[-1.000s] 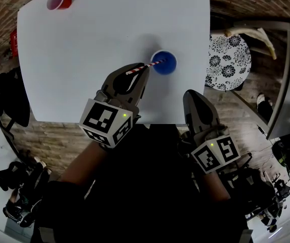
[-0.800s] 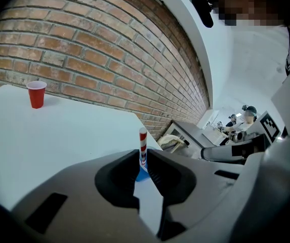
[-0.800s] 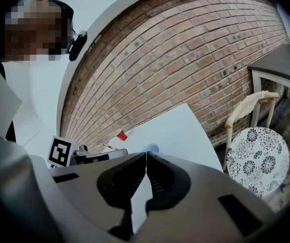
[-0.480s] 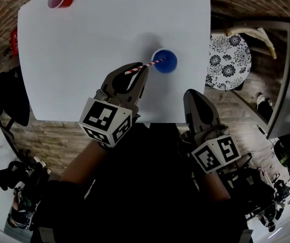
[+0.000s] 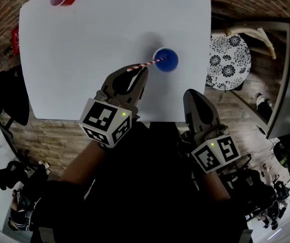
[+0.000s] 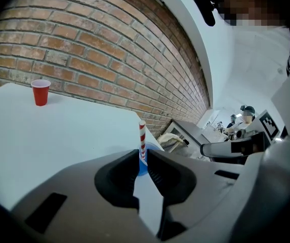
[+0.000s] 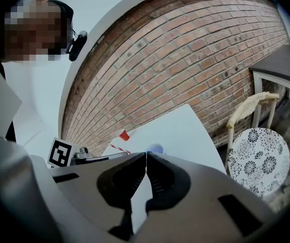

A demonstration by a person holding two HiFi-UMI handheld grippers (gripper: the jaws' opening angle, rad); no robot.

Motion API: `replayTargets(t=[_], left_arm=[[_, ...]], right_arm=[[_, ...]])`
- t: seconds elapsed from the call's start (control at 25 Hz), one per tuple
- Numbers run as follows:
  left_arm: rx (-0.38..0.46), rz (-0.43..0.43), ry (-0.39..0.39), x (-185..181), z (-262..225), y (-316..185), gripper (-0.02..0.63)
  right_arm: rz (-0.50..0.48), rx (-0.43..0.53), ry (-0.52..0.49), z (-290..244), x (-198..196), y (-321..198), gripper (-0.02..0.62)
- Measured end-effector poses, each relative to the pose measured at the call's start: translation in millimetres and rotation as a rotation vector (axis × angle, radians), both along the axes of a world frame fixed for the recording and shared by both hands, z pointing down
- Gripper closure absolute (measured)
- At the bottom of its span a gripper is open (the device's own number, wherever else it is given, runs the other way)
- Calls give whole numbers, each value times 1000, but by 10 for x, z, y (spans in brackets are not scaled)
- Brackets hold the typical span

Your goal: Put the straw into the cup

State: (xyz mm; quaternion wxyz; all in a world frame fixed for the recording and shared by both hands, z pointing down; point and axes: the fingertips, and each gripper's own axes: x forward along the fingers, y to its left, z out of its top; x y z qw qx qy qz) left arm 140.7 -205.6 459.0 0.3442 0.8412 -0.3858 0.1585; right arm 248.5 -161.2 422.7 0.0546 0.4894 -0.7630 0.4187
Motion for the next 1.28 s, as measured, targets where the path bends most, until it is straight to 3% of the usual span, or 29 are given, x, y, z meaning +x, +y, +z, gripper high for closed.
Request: replayTargets(t=[0.64, 1.28], left_arm=[[36, -37, 14, -104, -192, 174, 568], [118, -69, 51, -220, -738, 375, 574]], right_arm=[[-2, 22, 6, -84, -35, 168, 568], [-31, 72, 12, -326, -143, 392, 568]])
